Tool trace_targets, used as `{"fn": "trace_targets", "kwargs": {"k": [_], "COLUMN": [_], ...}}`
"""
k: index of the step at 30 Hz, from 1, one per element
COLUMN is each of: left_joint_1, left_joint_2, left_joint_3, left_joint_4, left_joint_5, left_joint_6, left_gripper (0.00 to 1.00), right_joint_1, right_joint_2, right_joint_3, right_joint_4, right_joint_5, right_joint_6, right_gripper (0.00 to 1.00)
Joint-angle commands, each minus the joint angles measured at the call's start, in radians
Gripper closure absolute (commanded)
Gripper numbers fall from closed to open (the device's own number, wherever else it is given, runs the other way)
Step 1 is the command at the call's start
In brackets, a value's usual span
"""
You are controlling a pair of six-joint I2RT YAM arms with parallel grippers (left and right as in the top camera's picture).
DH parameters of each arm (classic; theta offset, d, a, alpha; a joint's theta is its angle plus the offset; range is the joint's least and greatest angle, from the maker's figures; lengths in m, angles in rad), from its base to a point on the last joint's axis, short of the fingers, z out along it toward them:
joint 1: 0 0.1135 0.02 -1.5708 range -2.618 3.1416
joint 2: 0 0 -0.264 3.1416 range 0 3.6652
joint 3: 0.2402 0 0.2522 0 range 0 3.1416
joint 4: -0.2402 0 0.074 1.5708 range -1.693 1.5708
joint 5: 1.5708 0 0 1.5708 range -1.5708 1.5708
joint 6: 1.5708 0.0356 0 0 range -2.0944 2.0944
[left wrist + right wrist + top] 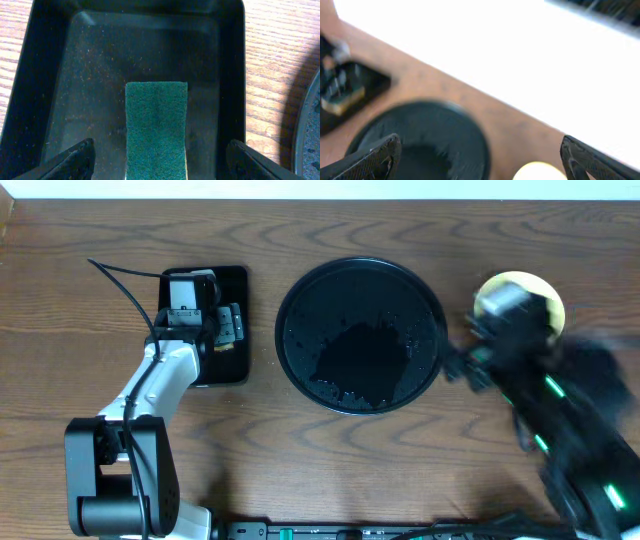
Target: Clean dirty plates on tray and stack at the side
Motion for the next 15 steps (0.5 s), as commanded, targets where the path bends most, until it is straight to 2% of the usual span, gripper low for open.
{"fn": "trace_targets", "kwargs": {"k": [1, 4, 8, 12, 15], "left_joint_1": [0.006, 0.006, 0.006, 0.006, 0.006], "left_joint_2": [0.007, 0.007, 0.007, 0.007, 0.007], "left_joint_3": [-0.001, -0.001, -0.001, 0.000, -0.001], "left_joint_4": [-0.002, -0.002, -0.002, -0.002, -0.002], "left_joint_5": [-0.013, -0.012, -0.013, -0.013, -0.013], "left_joint_6": [0.003, 0.003, 0.003, 0.003, 0.003], "left_gripper": [0.16, 0.16, 0.16, 0.16, 0.16], "right_joint_1": [-0.070, -0.115, -0.196, -0.278, -0.285], "right_joint_2": [-0.227, -0.395, -0.594, -0.716, -0.793], "right_joint_3": [-0.008, -0.036, -0.179, -0.441, -0.672], "right_joint_4": [-0.010, 0.001, 0.020, 0.175, 0.405], "right_joint_5": [0.033, 0.070, 0.066, 0.064, 0.035], "right_joint_6": [-0.014, -0.013, 0.020, 0.176, 0.220], "right_gripper": [0.01, 0.01, 0.01, 0.01, 0.01]}}
